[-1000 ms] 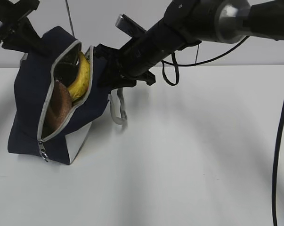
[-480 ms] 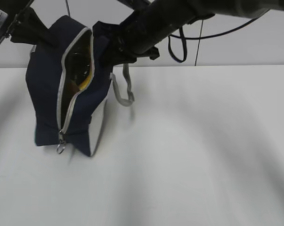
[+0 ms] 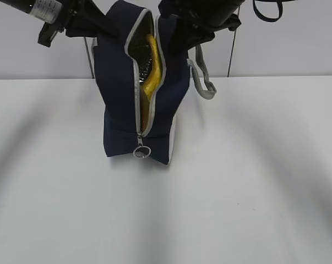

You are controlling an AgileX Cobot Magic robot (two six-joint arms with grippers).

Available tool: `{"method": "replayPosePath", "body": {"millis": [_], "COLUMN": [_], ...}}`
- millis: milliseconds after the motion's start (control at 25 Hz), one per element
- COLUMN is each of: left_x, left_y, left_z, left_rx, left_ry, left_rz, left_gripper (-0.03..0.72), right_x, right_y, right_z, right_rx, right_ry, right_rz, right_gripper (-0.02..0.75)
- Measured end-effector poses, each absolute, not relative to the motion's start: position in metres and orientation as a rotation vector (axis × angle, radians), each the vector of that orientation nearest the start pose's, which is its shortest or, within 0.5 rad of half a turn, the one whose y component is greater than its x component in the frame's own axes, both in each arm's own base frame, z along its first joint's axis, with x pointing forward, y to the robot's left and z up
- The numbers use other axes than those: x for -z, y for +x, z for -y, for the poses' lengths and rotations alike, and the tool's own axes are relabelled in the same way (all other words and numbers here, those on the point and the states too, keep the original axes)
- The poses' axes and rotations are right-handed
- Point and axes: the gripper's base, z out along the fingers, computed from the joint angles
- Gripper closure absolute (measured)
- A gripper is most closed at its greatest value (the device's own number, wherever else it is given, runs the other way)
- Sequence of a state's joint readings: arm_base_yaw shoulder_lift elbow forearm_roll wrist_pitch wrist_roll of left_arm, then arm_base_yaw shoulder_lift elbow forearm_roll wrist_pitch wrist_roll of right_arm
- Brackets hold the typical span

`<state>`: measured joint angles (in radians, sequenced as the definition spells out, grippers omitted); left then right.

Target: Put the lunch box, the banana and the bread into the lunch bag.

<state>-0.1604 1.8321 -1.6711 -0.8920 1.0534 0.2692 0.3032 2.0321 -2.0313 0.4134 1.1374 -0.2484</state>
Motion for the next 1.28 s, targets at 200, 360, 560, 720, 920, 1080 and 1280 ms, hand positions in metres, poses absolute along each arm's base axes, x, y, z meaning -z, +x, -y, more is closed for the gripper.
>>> {"method": "replayPosePath", "body": {"millis": [200,360,560,720,920,1080,1280], "left_x": [-0.332,-0.315,-0.298,-0.295,-0.288,-0.279,-0.275], "left_y": [0.393,0.402,0.410,0.412,0.414,0.418,0.419], "left_z": [0.137,0.139,0.141,0.142,0.143,0.144,0.145], "left_rx": [1.103,1.109,1.129,1.135,1.141,1.157,1.169], "left_ry": [0.163,0.136,0.101,0.096,0.089,0.070,0.067], "left_rz": [-2.421,-2.452,-2.482,-2.488,-2.501,-2.518,-2.527], "left_gripper": [0.691,0.691,0.691,0.691,0.691,0.690,0.594], "right_x": [-0.327,-0.326,-0.323,-0.309,-0.299,-0.295,-0.295], "right_y": [0.422,0.422,0.424,0.429,0.433,0.432,0.432], "right_z": [-0.161,-0.161,-0.161,-0.162,-0.157,-0.153,-0.151], "right_rx": [-0.495,-0.482,-0.476,-0.474,-0.374,-0.314,-0.290], "right_ry": [-0.632,-0.634,-0.634,-0.636,-0.646,-0.654,-0.657], "right_rz": [-2.545,-2.547,-2.554,-2.591,-2.644,-2.682,-2.689], "right_gripper": [0.749,0.749,0.750,0.750,0.749,0.745,0.622]}}
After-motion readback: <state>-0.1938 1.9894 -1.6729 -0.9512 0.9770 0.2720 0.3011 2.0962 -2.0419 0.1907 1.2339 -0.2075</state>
